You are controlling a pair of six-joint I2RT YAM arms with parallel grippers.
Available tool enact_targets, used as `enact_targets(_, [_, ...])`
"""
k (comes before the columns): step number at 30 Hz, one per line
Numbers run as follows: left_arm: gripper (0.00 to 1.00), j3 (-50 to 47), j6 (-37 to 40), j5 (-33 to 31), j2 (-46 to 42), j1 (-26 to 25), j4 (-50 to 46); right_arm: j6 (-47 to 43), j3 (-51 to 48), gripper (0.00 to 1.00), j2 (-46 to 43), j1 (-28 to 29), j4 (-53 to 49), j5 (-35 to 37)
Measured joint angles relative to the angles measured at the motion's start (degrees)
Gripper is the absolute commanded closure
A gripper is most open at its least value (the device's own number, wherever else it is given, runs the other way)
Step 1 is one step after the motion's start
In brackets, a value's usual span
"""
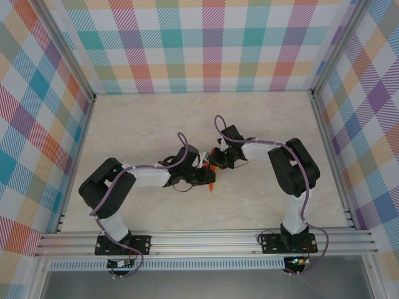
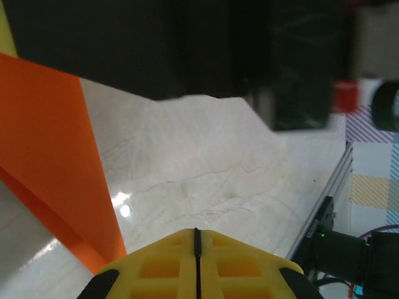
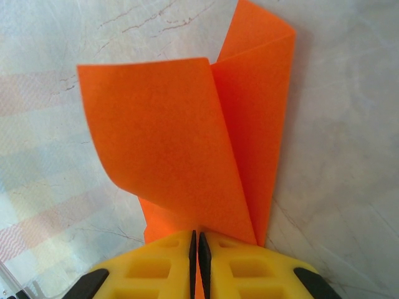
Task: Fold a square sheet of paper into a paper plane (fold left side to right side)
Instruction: Fold the wing for the fifth time at the center of the table.
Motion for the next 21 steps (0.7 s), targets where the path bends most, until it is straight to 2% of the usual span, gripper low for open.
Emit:
enact_targets(13, [0.99,-0.3,0.9,-2.2,5.1,0.0,0.9,0.0,0.0,0.86,-0.3,-0.2,0.5,-0.7])
enact_targets(17, [1.00,-1.3,0.9,-2.2,5.1,0.0,2.6,-0.4,-0.7,0.94,-1.9,-0.9,-0.3,-0.6])
enact_targets(21, [1.00,-2.1,0.9,-2.3,4.7,-0.1,3.7,-1.6,-1.5,0.99,-8.6,-1.6,-3.7,0.3])
